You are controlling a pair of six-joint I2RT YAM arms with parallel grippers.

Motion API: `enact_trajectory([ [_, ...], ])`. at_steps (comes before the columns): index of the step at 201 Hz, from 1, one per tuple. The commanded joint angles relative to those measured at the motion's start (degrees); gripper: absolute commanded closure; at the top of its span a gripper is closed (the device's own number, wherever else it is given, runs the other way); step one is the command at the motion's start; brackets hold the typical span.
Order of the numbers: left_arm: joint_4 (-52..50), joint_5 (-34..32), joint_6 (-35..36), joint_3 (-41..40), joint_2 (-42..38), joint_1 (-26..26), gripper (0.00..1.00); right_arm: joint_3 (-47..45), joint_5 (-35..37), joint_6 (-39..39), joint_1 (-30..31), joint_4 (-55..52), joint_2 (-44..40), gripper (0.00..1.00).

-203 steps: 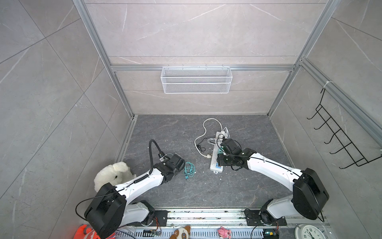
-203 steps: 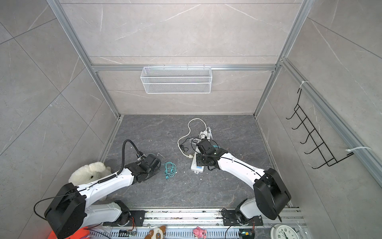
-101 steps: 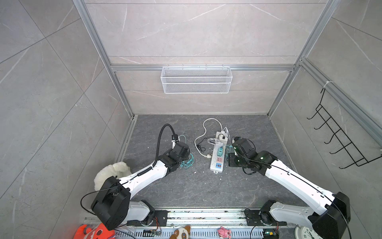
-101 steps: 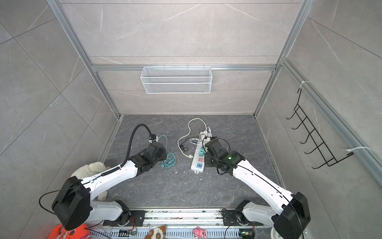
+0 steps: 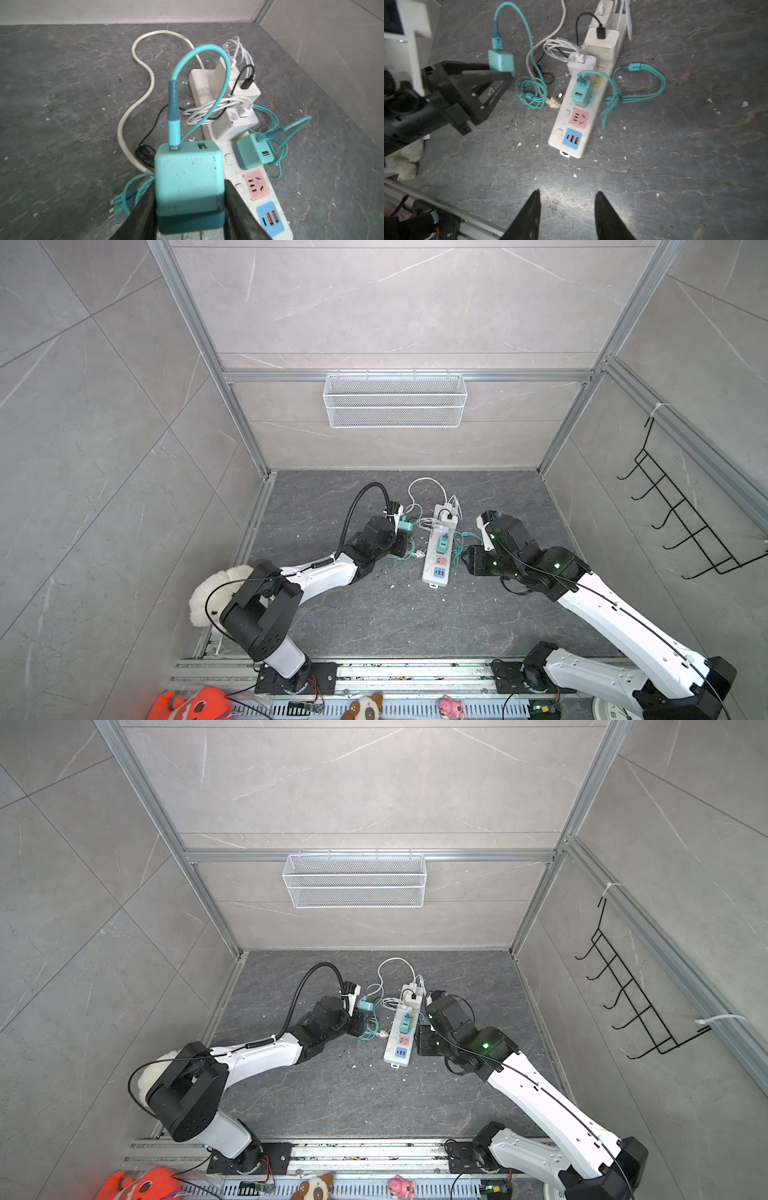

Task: Insert plugs into power strip
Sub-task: Pick up the plug from the middle-left of the table, then pass the plug.

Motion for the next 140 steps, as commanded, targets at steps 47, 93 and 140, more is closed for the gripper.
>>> enact_trajectory([
  [47, 10.7, 5.2, 6.6, 1.5, 2.0, -1.8, 0.70, -0.8, -5.2, 1.4, 0.3, 3.4, 0.0, 0.62],
  [93, 13.7, 6.1, 9.0, -0.5, 1.4, -2.5, 0.71, -1.8, -7.2, 1.2, 0.3, 5.4, 0.9, 0.67],
  [140, 18.5, 6.5, 12.8, -3.8, -0.1, -2.9, 0.71, -1.9, -8.9, 1.2, 0.4, 8.2, 1.6, 0.71],
])
